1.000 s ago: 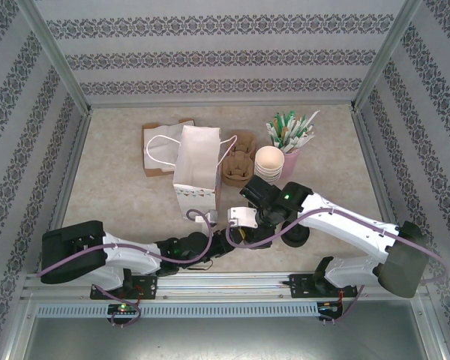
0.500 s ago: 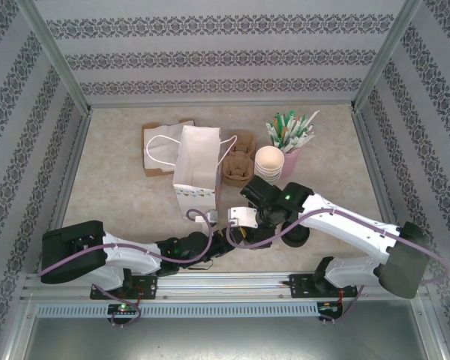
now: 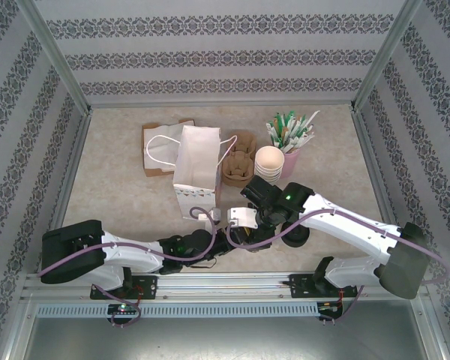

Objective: Pack the takeout coffee

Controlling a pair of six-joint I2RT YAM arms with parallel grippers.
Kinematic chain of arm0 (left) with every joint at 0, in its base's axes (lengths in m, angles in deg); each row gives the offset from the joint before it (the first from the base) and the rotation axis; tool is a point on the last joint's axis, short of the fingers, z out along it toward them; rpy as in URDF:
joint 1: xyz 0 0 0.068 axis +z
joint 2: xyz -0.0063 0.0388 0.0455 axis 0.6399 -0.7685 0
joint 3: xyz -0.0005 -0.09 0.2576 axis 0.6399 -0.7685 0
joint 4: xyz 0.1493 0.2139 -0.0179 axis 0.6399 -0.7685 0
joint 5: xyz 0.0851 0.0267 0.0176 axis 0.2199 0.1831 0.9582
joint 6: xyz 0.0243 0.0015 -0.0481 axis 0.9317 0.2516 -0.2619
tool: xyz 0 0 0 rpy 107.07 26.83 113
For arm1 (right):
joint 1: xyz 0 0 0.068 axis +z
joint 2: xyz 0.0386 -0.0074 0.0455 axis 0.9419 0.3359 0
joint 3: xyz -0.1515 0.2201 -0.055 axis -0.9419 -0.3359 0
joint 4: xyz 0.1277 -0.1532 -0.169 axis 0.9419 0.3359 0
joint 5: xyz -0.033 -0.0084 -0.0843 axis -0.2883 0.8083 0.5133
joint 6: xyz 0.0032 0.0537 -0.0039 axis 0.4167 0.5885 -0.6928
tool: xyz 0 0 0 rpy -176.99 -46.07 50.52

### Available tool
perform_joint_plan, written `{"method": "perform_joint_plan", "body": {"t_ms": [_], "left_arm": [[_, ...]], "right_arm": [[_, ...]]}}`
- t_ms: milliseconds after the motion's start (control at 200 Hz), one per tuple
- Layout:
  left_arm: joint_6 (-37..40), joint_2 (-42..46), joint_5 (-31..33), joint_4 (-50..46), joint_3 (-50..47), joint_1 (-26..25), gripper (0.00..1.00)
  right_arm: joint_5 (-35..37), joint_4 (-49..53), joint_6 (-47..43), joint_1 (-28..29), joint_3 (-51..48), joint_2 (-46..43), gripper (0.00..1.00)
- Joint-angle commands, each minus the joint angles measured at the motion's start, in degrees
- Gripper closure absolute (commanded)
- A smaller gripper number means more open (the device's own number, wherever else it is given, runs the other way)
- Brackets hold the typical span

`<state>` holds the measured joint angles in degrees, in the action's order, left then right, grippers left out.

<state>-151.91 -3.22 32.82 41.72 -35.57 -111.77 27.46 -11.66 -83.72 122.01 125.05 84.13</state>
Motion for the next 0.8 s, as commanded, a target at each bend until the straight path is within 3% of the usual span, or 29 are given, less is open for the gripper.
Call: {"method": "perform_joint_plan", "body": {"t_ms": [0,335,635,794], "left_arm": [[0.06,-0.13,0.43,-3.65,1.43,0.09,0.44],[0.28,-0.12,1.78,-18.58,3.97,0.27,0.44],[1.81,1.58,2.55,-26.35,6.0,0.28,0.44],[2.43,1.61,2.37,-27.48,6.94,0.35,0.44]], "right_arm": [[-1.88,0.69,0.05,0.57,-0.26,-1.0,0.22],[-1.81,-0.38,0.64,0.48,-0.42,-1.76,0.2],[-1.34,-2.93,2.38,-0.46,-1.21,-5.13,0.15],[0.56,-2.95,4.32,-1.06,-1.44,-8.01,0.06]]}}
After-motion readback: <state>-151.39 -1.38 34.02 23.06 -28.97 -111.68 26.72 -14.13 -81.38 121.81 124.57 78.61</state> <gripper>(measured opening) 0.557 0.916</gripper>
